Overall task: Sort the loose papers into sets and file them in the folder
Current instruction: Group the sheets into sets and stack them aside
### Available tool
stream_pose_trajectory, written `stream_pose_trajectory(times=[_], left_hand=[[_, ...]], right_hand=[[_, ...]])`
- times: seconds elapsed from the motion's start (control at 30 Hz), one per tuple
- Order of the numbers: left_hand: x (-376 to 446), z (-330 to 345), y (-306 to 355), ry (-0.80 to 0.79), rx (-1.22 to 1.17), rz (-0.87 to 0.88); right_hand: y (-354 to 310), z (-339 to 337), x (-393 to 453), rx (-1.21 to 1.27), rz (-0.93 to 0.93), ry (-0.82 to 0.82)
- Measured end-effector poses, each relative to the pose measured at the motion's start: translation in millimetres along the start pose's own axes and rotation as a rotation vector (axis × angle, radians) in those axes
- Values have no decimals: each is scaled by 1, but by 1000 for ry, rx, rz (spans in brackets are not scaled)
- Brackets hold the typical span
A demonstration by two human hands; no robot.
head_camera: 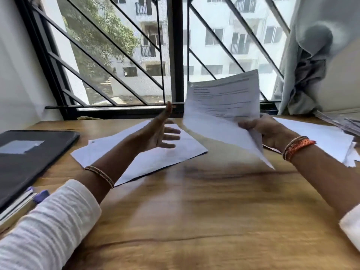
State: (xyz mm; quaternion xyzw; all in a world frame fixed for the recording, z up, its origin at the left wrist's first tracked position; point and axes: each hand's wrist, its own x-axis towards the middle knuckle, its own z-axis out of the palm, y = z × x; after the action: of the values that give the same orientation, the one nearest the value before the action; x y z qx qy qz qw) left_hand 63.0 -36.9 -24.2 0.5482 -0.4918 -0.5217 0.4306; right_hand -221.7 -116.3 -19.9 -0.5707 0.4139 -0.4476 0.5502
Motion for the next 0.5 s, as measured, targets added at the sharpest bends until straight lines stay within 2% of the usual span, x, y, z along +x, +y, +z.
stream_pose_trajectory(times=[0.07, 0.13, 0.2, 0.23, 0.33, 0.4, 0.5], left_hand=[[0, -8, 0, -11, -82, 71], [-3, -15, 3, 78, -146, 147], [-11, -28, 7, 186, -234, 209], [-17, -36, 11, 235, -253, 230], [-36, -74, 6, 372, -179, 231], [-50, -94, -1, 393, -92, 181], [-67, -111, -8, 358, -3, 72]], right_hand=[[-3, 23, -9, -2, -57, -164], [-6, 47, -11, 63, -74, -279], [-9, 66, -6, 140, 31, -318], [-9, 74, 0, 90, 83, -268], [2, 92, 13, -438, 153, -103], [9, 108, 14, -770, 114, -147], [10, 136, 7, -1072, 63, -285]])
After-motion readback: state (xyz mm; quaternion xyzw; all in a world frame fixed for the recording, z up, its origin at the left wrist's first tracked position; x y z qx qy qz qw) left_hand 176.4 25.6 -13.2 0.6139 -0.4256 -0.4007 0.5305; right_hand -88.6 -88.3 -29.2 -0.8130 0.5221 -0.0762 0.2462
